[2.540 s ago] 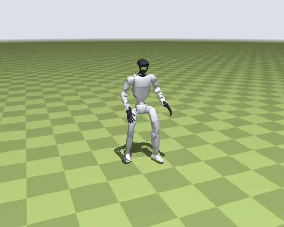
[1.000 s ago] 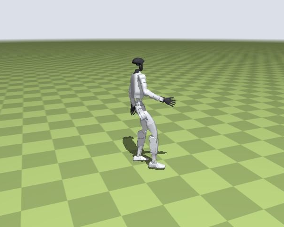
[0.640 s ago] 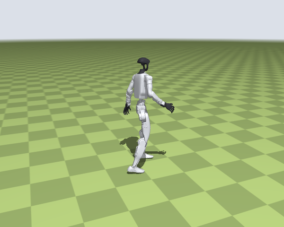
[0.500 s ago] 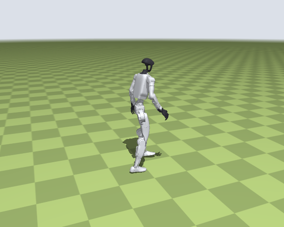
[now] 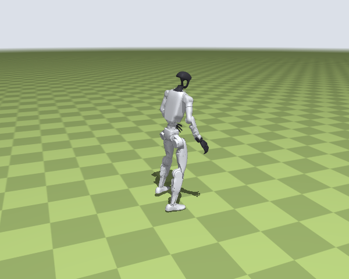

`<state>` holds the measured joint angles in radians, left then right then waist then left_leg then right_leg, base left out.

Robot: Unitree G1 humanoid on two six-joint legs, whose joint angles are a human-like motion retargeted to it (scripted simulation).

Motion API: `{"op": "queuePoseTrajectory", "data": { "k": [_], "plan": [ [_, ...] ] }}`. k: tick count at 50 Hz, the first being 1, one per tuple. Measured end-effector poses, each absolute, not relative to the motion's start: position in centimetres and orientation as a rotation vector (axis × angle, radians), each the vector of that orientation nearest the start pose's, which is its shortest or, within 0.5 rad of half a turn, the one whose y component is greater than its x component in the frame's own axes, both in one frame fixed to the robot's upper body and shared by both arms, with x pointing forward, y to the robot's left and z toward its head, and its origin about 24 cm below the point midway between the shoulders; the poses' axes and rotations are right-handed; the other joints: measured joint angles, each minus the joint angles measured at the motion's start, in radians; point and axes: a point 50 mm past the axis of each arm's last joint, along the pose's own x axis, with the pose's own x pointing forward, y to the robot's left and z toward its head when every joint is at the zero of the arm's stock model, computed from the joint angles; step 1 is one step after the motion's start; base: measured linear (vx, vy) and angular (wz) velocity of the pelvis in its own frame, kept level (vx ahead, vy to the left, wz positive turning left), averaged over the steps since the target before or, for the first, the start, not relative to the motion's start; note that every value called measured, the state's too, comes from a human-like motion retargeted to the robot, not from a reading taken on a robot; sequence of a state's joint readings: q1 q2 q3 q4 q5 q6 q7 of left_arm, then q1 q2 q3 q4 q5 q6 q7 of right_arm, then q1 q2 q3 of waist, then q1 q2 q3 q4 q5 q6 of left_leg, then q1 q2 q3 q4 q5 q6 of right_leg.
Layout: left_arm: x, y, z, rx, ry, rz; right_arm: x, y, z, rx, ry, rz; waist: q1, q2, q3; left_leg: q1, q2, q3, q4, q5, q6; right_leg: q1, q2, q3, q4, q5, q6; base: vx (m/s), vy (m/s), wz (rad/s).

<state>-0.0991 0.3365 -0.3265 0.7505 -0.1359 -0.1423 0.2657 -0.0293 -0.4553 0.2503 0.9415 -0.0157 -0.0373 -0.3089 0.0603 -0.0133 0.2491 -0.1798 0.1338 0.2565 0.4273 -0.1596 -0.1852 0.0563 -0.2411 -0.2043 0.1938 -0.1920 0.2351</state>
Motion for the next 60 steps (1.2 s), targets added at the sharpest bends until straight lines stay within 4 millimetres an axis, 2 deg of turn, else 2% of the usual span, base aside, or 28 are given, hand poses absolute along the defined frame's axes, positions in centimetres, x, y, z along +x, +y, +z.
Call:
{"op": "queuePoseTrajectory", "data": {
  "k": [2,4,8,10,12,14,17,20,22,23,25,27,28,30,32,33,35,37,39,42,43,45,46,48,51,53,56,60],
  "plan": [
    [20.1,21.9,-9.3,0.437,0.58,0.124,19.9,-28.7,-8.3,-0.738,0.688,-0.238,0.037,0.01,0.025,-0.041,0.011,-0.02,0.078,-0.016,-0.016,-0.022,-0.009,0.04,0.027,-0.008,-0.01,-0.04,0.21,-0.99],
    [18.4,22.6,-10.4,0.42,0.652,0.192,24.7,-27.5,-5.3,-0.793,0.52,-0.219,0.053,0.019,0.064,-0.087,0.051,-0.014,0.141,-0.043,-0.018,-0.08,-0.015,0.086,0.106,-0.027,-0.033,-0.08,0.24,-0.97],
    [15.6,24.3,-11.5,0.288,0.742,0.335,33.6,-22.1,3.5,-0.861,0.116,-0.142,0.02,-0.016,0.183,-0.175,0.192,0.083,0.233,-0.084,0.001,-0.222,-0.058,0.145,0.369,-0.112,-0.071,-0.05,0.25,-0.32],
    [14.1,25.3,-11.9,0.307,0.779,0.354,35.3,-19.8,6.5,-0.867,-0.029,-0.124,0.016,-0.052,0.22,-0.207,0.251,0.105,0.229,-0.094,-0.013,-0.244,-0.091,0.145,0.446,-0.147,-0.057,0.13,0.29,0.32],
    [12.1,26.5,-12.5,0.392,0.843,0.352,34.7,-19.8,6.0,-0.867,-0.046,-0.137,0.049,-0.091,0.2,-0.224,0.279,0.116,0.143,-0.068,-0.03,-0.227,-0.129,0.122,0.421,-0.132,-0.036,0.31,0.39,0.57],
    [8.6,27.4,-13.2,0.449,0.925,0.372,31.5,-21.6,2.2,-0.835,0.084,-0.146,0.099,-0.129,0.118,-0.2,0.272,0.156,-0.051,0.021,-0.035,-0.175,-0.168,0.073,0.291,-0.035,-0.023,0.48,0.54,0.77],
    [1.2,27.9,-14.1,0.384,1.113,0.436,23.2,-24.7,-5.2,-0.771,0.41,-0.094,0.164,-0.157,-0.035,-0.108,0.243,0.234,-0.395,0.142,-0.059,-0.048,-0.186,-0.01,0.049,0.239,0.002,0.64,0.77,1.01],
    [-4.6,28.7,-13.7,0.319,1.26,0.464,14.3,-27.3,-10.0,-0.745,0.73,-0.096,0.188,-0.152,-0.121,-0.054,0.23,0.311,-0.511,0.078,-0.068,0.026,-0.202,-0.034,0.046,0.461,0.016,0.69,0.92,1.45],
    [-6.5,29.8,-12.9,0.339,1.322,0.44,8.9,-28.9,-11.6,-0.746,0.914,-0.165,0.194,-0.13,-0.14,-0.031,0.217,0.341,-0.511,0.011,-0.052,0.016,-0.22,-0.013,0.266,0.429,0.001,0.69,0.92,1.94],
    [-6.9,30.5,-12.6,0.361,1.342,0.429,6.2,-29.5,-12.2,-0.733,1.002,-0.217,0.199,-0.117,-0.14,-0.023,0.21,0.336,-0.511,0.01,-0.043,0.001,-0.222,0.008,0.404,0.392,0.002,0.67,0.83,2.11],
    [-6.7,32.2,-12.0,0.415,1.365,0.427,1.0,-30.1,-13.0,-0.675,1.188,-0.339,0.221,-0.098,-0.125,-0.018,0.187,0.271,-0.51,0.113,-0.019,-0.026,-0.223,0.039,0.659,0.349,0.014,0.65,0.72,2.21],
    [-4.8,34.2,-11.7,0.48,1.366,0.475,-3.6,-29.4,-14.0,-0.589,1.395,-0.418,0.252,-0.117,-0.067,-0.056,0.121,0.161,-0.411,0.239,0.021,-0.039,-0.282,0.042,0.849,0.362,0.006,0.57,0.59,2.39],
    [-3.3,35.1,-11.6,0.514,1.357,0.513,-5.3,-28.6,-14.5,-0.544,1.496,-0.417,0.264,-0.142,-0.023,-0.096,0.068,0.114,-0.296,0.238,0.044,-0.046,-0.33,0.049,0.926,0.369,-0.004,0.52,0.52,2.48],
    [-0.1,36.6,-11.2,0.558,1.317,0.595,-7.3,-26.9,-15.2,-0.492,1.636,-0.347,0.287,-0.171,0.064,-0.171,-0.009,0.053,-0.022,0.136,0.054,-0.067,-0.356,0.094,1.04,0.336,-0.016,0.5,0.45,2.18],
    [3.8,37.1,-10.7,0.528,1.216,0.678,-5.4,-25.9,-15.9,-0.524,1.616,-0.286,0.309,-0.152,0.131,-0.172,-0.025,0.024,0.131,0.031,0.034,-0.125,-0.27,0.149,1.088,0.21,-0.042,0.47,0.34,1.22],
    [5.7,36.9,-10.6,0.481,1.156,0.704,-3.3,-25.8,-16.1,-0.551,1.56,-0.286,0.314,-0.139,0.153,-0.144,-0.031,0.017,0.144,0.003,0.032,-0.165,-0.221,0.166,1.083,0.135,-0.064,0.41,0.27,0.7],
    [9.3,36.0,-10.3,0.399,1.049,0.667,2.2,-25.7,-16.1,-0.554,1.39,-0.32,0.298,-0.126,0.178,-0.074,-0.055,0.001,0.098,-0.01,0.041,-0.246,-0.134,0.16,0.999,0.003,-0.105,0.34,0.23,0.65],
    [12.5,34.7,-9.8,0.43,0.973,0.484,8.6,-25.2,-15.1,-0.463,1.175,-0.346,0.242,-0.118,0.177,-0.009,-0.088,-0.036,0.016,0.012,0.041,-0.294,-0.049,0.11,0.775,-0.026,-0.107,0.25,0.18,1.13],
    [15.6,33.4,-8.8,0.579,0.904,0.231,14.6,-24.4,-13.1,-0.343,0.963,-0.346,0.169,-0.11,0.171,0.051,-0.13,-0.094,-0.058,0.031,0.035,-0.295,0.03,0.06,0.441,0.079,-0.063,0.23,0.14,1.68],
    [19.8,31.5,-6.7,0.825,0.772,-0.069,21.4,-23.1,-9.5,-0.241,0.708,-0.341,0.095,-0.124,0.162,0.153,-0.212,-0.172,-0.129,0.028,0.029,-0.279,0.088,0.027,-0.066,0.403,0.027,0.29,-0.05,1.48],
    [21.3,31.1,-5.7,0.872,0.716,-0.108,23.4,-22.5,-8.2,-0.232,0.636,-0.345,0.098,-0.12,0.163,0.179,-0.205,-0.184,-0.121,0.009,0.012,-0.298,0.128,0.018,-0.167,0.468,0.027,0.3,-0.29,0.63],
    [24.2,30.2,-3.5,0.904,0.592,-0.117,27.1,-21.8,-5.1,-0.232,0.503,-0.376,0.107,-0.103,0.173,0.229,-0.206,-0.201,-0.101,-0.027,0.0,-0.345,0.17,0.014,-0.28,0.435,0.027,0.28,-0.11,0.41],
    [25.5,29.7,-2.5,0.883,0.529,-0.091,28.7,-21.5,-3.5,-0.238,0.441,-0.395,0.107,-0.093,0.183,0.251,-0.227,-0.206,-0.087,-0.04,0.01,-0.368,0.151,-0.002,-0.279,0.368,0.027,0.25,0.24,0.56],
    [27.3,28.5,-0.8,0.845,0.422,-0.055,31.3,-21.0,-0.3,-0.253,0.317,-0.414,0.091,-0.08,0.196,0.291,-0.282,-0.219,-0.062,-0.056,0.037,-0.404,0.087,-0.082,-0.262,0.33,0.027,0.2,0.36,0.72],
    [29.6,27.5,2.0,0.829,0.273,-0.002,34.9,-20.0,5.2,-0.262,0.129,-0.409,0.048,-0.059,0.24,0.336,-0.329,-0.245,-0.016,-0.078,0.047,-0.433,0.01,-0.217,-0.213,0.486,0.027,0.18,0.17,0.75],
    [30.3,27.2,3.1,0.845,0.219,0.008,36.3,-19.4,7.8,-0.267,0.047,-0.399,0.029,-0.04,0.254,0.36,-0.33,-0.263,0.007,-0.093,0.035,-0.434,0.007,-0.215,-0.226,0.526,0.027,0.2,0.0,0.54],
    [30.2,27.3,3.3,0.855,0.221,-0.012,36.9,-18.8,9.6,-0.283,-0.015,-0.367,0.028,-0.009,0.246,0.393,-0.312,-0.275,0.007,-0.106,0.016,-0.418,0.036,-0.163,-0.259,0.434,0.027,0.2,-0.04,0.18],
    [27.8,28.6,1.1,0.827,0.322,-0.02,36.4,-18.4,9.5,-0.303,-0.038,-0.312,0.051,0.015,0.204,0.428,-0.294,-0.272,-0.055,-0.09,0.017,-0.375,0.045,-0.172,-0.243,0.406,0.027,0.14,-0.02,-0.2]
  ]
}}
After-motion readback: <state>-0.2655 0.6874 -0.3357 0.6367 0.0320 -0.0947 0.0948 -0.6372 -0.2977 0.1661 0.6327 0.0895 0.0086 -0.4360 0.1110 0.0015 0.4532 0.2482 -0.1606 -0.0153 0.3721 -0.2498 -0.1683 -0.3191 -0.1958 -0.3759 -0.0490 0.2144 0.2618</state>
